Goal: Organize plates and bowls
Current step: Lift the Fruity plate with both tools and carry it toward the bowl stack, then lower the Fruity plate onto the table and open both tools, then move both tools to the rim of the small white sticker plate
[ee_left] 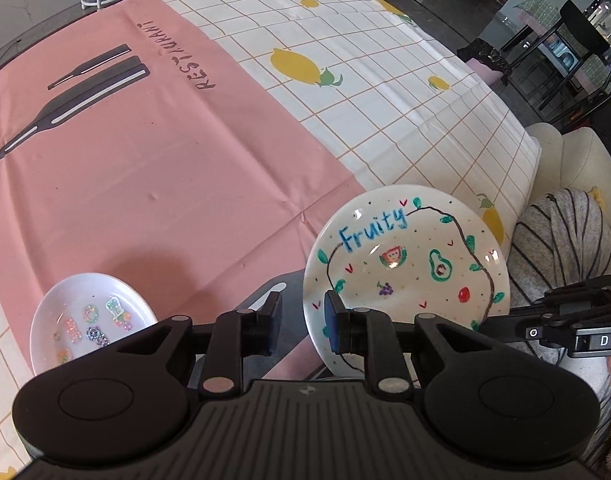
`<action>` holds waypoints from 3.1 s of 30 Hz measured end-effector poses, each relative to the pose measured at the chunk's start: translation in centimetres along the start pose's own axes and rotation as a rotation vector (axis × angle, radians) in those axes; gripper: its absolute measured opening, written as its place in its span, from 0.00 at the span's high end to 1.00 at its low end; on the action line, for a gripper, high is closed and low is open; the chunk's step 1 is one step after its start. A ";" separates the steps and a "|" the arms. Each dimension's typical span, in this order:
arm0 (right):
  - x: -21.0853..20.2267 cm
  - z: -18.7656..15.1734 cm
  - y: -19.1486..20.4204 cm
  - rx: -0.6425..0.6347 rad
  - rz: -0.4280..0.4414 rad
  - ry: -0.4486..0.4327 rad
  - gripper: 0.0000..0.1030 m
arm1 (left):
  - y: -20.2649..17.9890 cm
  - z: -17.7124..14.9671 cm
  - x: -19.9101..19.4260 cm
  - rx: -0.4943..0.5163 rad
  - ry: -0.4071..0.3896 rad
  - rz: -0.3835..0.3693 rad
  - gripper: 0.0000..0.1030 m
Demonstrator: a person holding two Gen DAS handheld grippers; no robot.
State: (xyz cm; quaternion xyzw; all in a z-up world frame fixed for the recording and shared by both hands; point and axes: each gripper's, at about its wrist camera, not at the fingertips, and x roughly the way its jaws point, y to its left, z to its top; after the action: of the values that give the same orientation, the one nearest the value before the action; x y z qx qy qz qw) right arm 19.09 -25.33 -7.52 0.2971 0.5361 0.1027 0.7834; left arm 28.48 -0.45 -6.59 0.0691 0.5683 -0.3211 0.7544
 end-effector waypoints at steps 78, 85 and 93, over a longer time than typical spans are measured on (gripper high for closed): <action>17.4 8.2 19.8 -0.509 -0.221 0.293 0.55 | 11.8 -6.0 -4.3 -0.479 -0.044 0.301 0.62; 19.4 7.5 20.2 -0.563 -0.272 0.287 0.58 | 12.2 -6.2 -4.2 -0.514 -0.076 0.245 0.78; 20.1 6.7 21.4 -0.649 -0.281 0.257 0.85 | 12.3 -6.3 -4.3 -0.570 -0.115 0.249 0.89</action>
State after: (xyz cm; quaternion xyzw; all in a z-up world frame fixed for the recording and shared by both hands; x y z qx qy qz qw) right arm 36.57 -0.90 -9.16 -0.0587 0.6052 0.1952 0.7696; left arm 29.62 13.91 -8.08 -0.0944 0.5791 -0.0572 0.8078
